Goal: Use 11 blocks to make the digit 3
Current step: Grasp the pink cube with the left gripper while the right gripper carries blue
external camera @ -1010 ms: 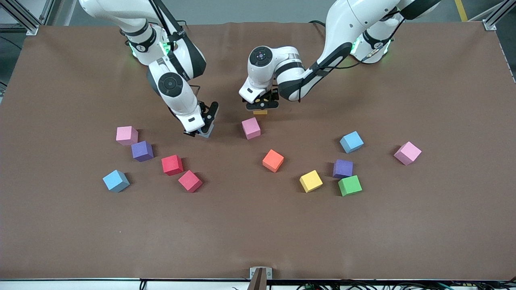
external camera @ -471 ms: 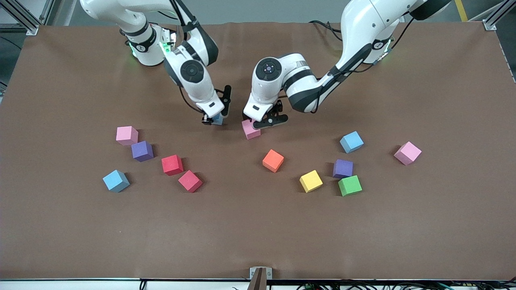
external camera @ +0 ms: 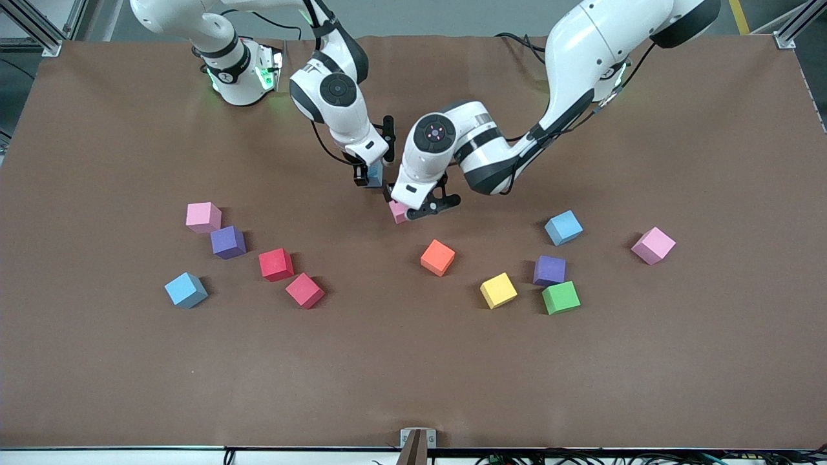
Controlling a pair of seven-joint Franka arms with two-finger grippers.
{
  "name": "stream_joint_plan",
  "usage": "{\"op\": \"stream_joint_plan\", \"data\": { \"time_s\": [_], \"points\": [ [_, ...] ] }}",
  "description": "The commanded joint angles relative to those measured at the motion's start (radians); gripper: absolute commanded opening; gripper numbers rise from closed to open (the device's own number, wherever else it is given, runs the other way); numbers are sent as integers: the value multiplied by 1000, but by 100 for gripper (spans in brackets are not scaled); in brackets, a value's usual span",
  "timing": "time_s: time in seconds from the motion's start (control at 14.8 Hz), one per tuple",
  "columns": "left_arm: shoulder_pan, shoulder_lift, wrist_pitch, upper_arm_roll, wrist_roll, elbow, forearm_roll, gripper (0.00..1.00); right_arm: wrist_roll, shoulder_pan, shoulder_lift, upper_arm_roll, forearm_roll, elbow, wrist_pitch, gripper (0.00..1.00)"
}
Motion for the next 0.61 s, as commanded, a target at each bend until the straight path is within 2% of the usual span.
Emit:
{"op": "stream_joint_plan", "data": {
  "time_s": [0.0,0.2,0.34,0.54],
  "points": [
    [-7,49,59,14,-4,29,-28,100,33,31,27,-9,2,1,18,38],
    [-7,54,62,21,-1,29,-42,100,73,54,60,-9,2,32,16,38],
    [-6,66,64,34,17,32,-92,100,116,65,74,-7,2,41,18,38],
    [-7,112,64,40,24,86,-114,100,156,88,94,-7,3,65,10,38]
  ]
}}
